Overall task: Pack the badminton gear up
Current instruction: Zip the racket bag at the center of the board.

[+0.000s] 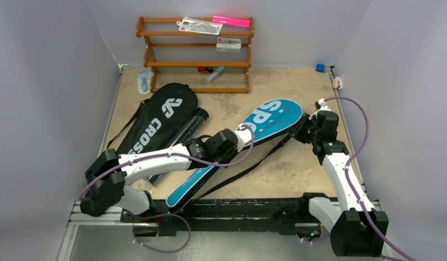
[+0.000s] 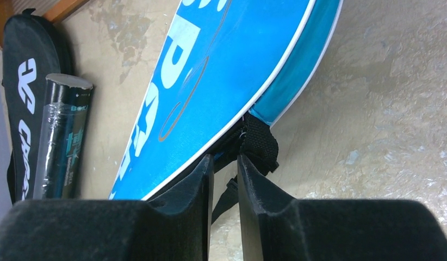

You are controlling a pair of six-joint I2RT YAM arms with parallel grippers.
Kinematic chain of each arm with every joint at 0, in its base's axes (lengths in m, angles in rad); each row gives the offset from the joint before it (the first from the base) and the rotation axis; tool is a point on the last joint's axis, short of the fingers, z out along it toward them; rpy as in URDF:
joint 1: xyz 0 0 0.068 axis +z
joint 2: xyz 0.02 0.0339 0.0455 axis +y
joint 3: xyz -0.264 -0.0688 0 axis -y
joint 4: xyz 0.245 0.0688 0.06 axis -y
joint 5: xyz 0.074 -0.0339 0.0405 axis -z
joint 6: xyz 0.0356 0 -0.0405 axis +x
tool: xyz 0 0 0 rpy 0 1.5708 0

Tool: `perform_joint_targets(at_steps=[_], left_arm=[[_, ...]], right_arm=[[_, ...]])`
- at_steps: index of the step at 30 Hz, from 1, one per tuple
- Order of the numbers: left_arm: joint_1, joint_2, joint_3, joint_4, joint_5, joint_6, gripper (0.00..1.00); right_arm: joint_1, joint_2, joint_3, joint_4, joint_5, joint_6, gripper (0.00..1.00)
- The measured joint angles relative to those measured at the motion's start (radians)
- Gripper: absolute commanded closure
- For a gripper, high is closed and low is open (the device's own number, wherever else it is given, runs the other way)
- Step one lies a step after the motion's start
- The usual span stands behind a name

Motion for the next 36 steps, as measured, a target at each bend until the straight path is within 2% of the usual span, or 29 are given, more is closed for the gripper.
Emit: perform_joint_targets(at_steps=[7, 18, 22, 36], left_arm=[[0.0, 0.0, 0.0, -0.002, 0.0, 0.0, 1.0], [0.0, 0.0, 0.0, -0.004, 0.0, 0.0, 1.0], [0.0, 0.0, 0.0, -0.004, 0.0, 0.0, 1.0], [0.007, 0.0, 0.0, 0.0, 0.035, 0.0, 1.0]], right_arm=[[0.0, 0.024, 0.0, 0.006, 0.007, 0.0, 0.63], [0.0, 0.054, 0.0, 0.019, 0.017, 0.006, 0.73], [0.0, 0.054, -0.001, 0.03, 0.016, 0.021, 0.7], [-0.002, 0.081, -0.012, 0.142, -0.054, 0.119, 0.71]])
